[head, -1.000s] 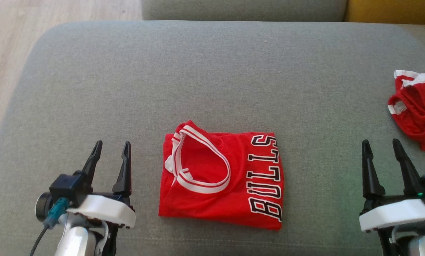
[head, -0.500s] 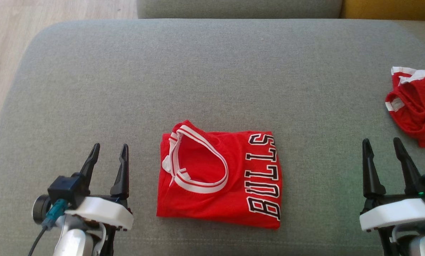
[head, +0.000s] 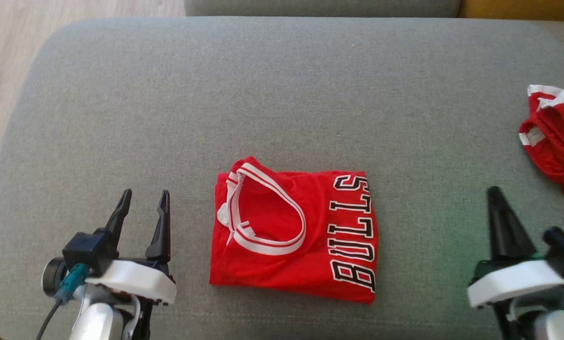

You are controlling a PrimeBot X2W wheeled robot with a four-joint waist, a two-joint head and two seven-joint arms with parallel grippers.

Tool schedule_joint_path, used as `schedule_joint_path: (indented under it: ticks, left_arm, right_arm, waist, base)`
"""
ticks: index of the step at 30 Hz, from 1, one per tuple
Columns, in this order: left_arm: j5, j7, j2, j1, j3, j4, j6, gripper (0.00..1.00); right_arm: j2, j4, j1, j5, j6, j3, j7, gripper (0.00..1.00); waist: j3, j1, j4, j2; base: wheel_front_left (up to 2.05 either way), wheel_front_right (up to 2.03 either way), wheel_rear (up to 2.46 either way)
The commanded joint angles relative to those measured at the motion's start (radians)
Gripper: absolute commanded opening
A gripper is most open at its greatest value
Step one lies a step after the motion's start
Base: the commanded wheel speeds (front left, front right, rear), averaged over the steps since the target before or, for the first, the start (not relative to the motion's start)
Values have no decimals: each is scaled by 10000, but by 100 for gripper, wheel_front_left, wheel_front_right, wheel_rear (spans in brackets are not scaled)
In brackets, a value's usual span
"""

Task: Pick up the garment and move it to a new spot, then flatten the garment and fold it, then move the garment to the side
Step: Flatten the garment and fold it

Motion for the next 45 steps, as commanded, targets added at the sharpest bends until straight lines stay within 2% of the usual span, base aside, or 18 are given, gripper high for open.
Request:
schedule_joint_path:
  ticks: [1, 9, 16, 25, 45]
  left_arm:
    - [-50, -93, 196, -457, 262, -381, 66, 100]
    - [-97, -151, 103, -770, 83, -316, 14, 100]
    - [-150, -227, -31, -974, -47, -162, -9, 100]
    - [-152, -289, -147, -1055, -196, 6, -64, 100]
    - [-120, -310, -205, -1123, -240, 44, -137, 100]
  right_arm:
    - [-143, -310, -389, -136, 35, 463, 51, 0]
    - [-167, 334, -1337, 117, 35, 2921, 272, 0]
    - [28, 1978, -2112, 718, 35, 5186, 375, 0]
    - [68, 3600, -2494, 910, 35, 5401, 277, 0]
    - [178, 5540, -4410, 2178, 35, 7618, -220, 0]
  waist:
    - [61, 0, 40, 0]
    - [405, 0, 398, 0]
    - [548, 0, 842, 0]
    - [646, 0, 1123, 0]
    - [656, 0, 1361, 0]
  base:
    - [0, 0, 0]
    - [0, 0, 0]
    - [0, 0, 0]
    - [0, 0, 0]
    - [0, 0, 0]
